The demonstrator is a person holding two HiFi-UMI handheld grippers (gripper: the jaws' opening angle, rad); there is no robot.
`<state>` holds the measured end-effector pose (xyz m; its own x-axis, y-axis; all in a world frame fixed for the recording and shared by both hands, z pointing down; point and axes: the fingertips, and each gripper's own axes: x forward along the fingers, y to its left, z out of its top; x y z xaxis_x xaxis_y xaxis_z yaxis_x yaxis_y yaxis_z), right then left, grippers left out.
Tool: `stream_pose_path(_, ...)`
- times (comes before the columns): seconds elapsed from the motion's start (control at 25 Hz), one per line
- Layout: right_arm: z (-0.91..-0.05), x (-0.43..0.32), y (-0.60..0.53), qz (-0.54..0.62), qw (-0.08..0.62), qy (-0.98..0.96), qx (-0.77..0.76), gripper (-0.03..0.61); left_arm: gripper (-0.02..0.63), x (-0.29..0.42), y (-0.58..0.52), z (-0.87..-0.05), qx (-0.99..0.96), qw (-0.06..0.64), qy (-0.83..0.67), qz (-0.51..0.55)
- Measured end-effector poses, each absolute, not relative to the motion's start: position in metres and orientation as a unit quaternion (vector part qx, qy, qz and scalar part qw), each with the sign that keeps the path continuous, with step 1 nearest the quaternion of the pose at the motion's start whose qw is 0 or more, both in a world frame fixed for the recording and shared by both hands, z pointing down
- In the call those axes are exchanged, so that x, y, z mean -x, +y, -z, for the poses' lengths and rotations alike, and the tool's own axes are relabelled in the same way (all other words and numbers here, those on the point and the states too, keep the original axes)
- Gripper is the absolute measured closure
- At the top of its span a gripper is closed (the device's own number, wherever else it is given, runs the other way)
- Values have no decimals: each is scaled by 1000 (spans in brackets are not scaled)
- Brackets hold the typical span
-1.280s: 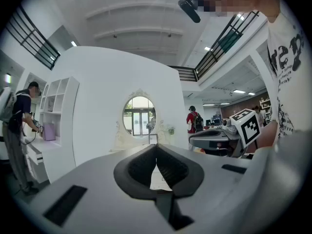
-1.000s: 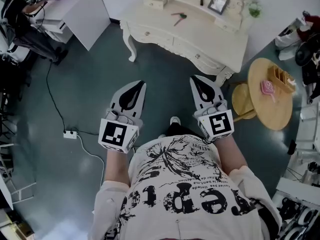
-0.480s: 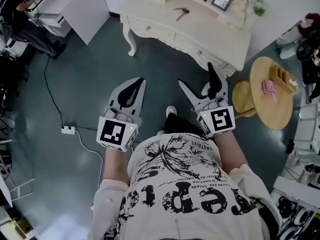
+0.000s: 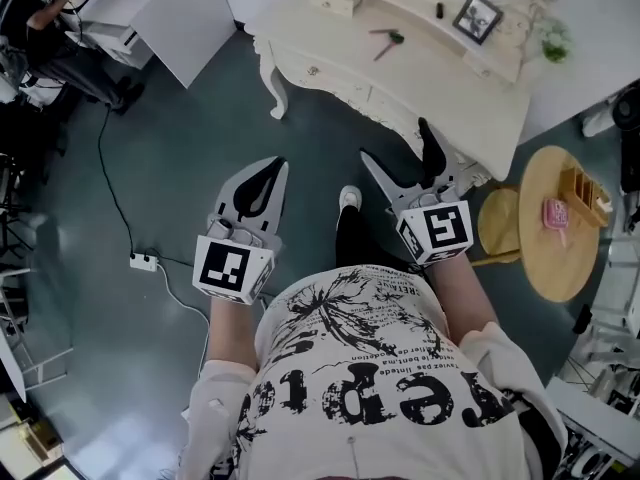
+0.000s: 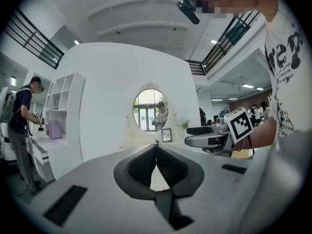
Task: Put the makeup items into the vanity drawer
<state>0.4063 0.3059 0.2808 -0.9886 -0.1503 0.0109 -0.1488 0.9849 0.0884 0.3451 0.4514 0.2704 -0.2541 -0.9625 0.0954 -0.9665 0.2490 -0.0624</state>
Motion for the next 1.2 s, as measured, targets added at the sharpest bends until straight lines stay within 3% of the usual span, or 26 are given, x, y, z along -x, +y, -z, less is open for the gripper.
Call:
stream_pose_path(0.52,-288,-231,80,14,53,-995,-88,133,600,-168,237,-257,-610,19,-790,-60)
stream_pose_path(1.2,-359,-141,-50,-42,172,-968,-175,135,600,-53,70,-288,-696,43,-714,-66)
